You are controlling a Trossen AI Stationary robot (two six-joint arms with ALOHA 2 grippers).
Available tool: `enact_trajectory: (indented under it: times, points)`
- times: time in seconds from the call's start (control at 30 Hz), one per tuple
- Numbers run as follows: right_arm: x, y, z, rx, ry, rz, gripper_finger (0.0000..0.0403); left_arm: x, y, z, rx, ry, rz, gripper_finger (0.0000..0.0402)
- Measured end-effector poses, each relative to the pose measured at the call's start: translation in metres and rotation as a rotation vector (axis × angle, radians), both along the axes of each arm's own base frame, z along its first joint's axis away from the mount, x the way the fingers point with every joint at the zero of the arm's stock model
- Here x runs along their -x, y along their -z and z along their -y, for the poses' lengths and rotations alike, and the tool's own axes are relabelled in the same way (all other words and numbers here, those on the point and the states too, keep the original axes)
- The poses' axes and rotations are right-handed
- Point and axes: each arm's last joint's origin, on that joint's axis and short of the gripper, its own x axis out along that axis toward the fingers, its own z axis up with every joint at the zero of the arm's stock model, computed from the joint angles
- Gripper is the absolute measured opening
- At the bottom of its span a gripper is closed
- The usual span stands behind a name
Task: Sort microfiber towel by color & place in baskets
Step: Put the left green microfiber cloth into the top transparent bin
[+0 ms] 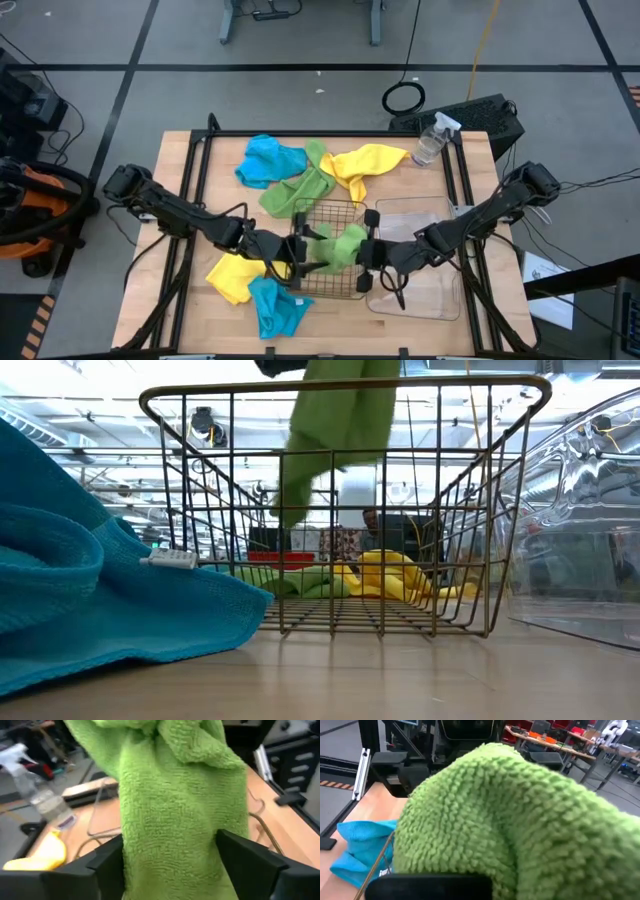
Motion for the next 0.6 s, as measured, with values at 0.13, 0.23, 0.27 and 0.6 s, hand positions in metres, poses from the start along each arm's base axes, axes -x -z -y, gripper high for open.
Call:
enact_trajectory:
  times: [0.13,0.23,0.27,0.6]
  points:
    - [-0.001,-0.005,0.000,0.010,-0.009,0.033,0.0003,-0.004,0.005,-0.001,-0.014,-0.091,0.015,0.0312]
    - [-0.001,-0.005,0.000,0.010,-0.010,0.038,0.0003,-0.008,0.002,-0.002,-0.020,-0.104,0.062,0.0312]
    - [-0.001,-0.005,0.000,0.010,-0.009,0.039,0.0003,-0.008,0.001,-0.001,-0.024,-0.099,0.070,0.0305]
    - [0.000,-0.002,0.000,-0.012,-0.007,0.013,0.0032,-0.005,0.000,0.008,-0.076,-0.035,0.077,0.0026]
